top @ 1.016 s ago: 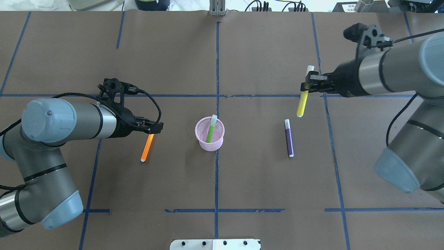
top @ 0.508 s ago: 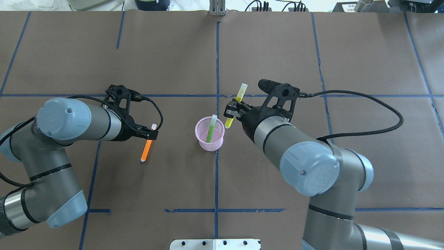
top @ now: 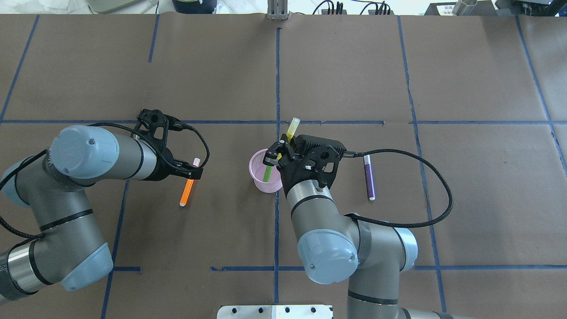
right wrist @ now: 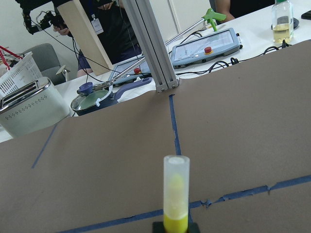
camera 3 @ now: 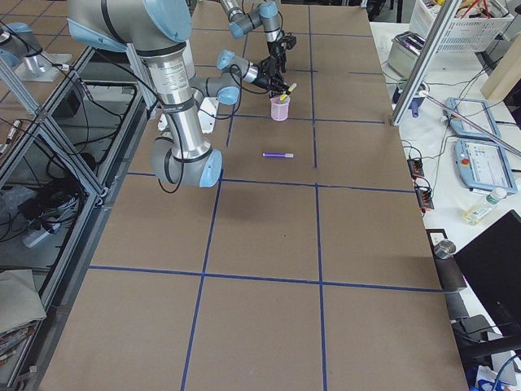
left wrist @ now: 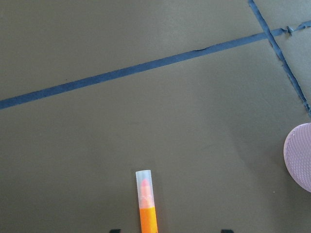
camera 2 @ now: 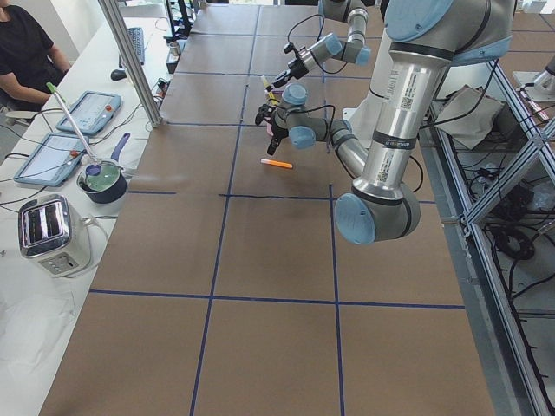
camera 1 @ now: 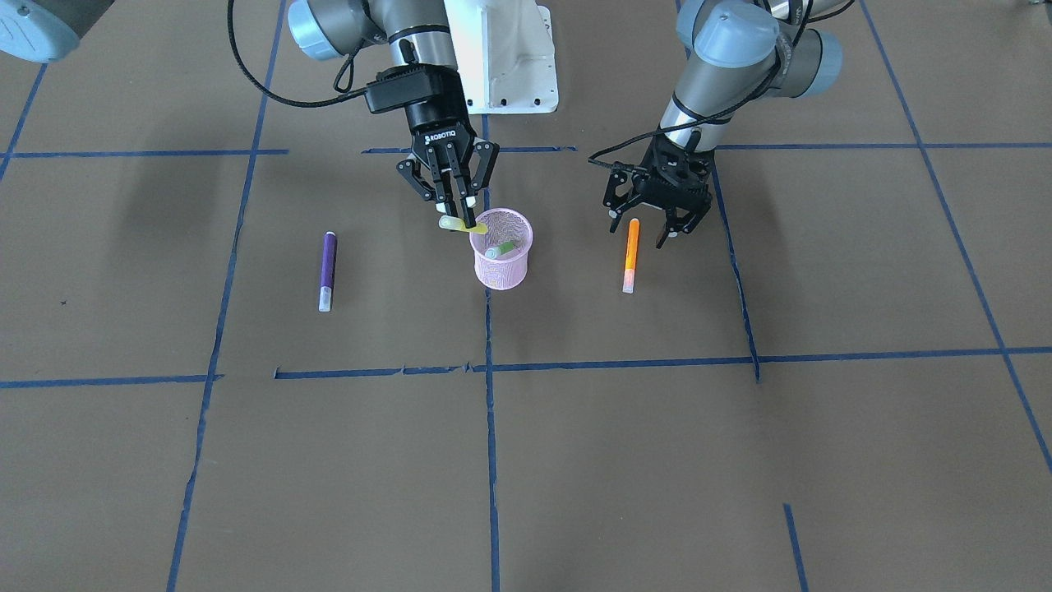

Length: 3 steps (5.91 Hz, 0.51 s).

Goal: Collect pens into pen holder
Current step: 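Carry the yellow highlighter with the right gripper and drop it into the cup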

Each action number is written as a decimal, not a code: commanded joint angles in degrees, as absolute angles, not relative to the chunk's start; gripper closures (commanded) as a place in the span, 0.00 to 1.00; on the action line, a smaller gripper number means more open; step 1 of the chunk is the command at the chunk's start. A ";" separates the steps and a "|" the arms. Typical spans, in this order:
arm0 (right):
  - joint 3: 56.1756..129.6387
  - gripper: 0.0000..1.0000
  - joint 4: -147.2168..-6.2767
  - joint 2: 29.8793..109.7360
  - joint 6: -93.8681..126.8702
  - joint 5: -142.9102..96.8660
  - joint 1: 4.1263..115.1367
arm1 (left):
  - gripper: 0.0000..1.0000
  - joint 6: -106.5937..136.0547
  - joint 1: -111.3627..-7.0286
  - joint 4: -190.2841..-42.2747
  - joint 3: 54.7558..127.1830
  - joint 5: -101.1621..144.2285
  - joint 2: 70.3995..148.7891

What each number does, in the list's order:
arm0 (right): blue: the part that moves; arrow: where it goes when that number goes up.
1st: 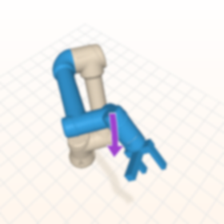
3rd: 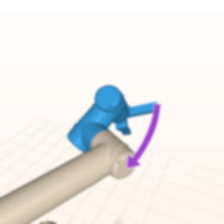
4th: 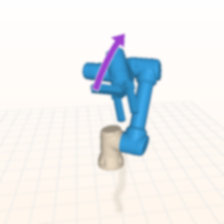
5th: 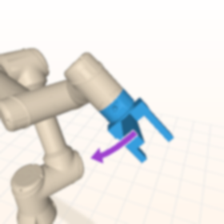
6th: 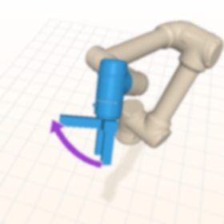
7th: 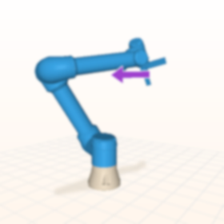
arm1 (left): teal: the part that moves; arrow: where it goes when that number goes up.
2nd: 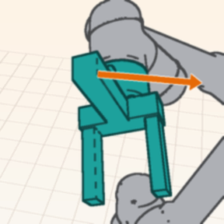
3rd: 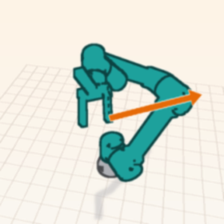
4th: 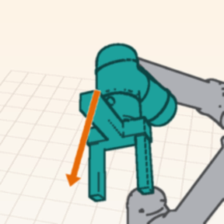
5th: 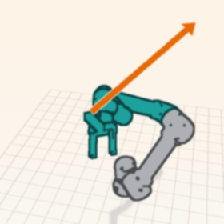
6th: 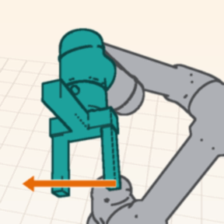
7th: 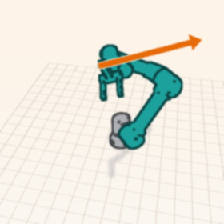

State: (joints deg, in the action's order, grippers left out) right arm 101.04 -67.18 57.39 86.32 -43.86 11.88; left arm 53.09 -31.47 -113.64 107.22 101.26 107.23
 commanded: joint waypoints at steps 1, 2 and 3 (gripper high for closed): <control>98.09 0.45 -67.24 56.86 87.80 -41.75 10.29 | 0.24 53.09 -31.46 -113.64 106.79 101.25 107.40; 98.35 0.01 -67.06 56.87 87.72 -41.84 10.20 | 0.24 53.09 -31.46 -113.56 105.74 101.34 107.84; 100.18 0.01 -65.49 57.04 87.11 -42.62 10.11 | 0.24 53.09 -31.46 -113.47 103.30 101.34 109.06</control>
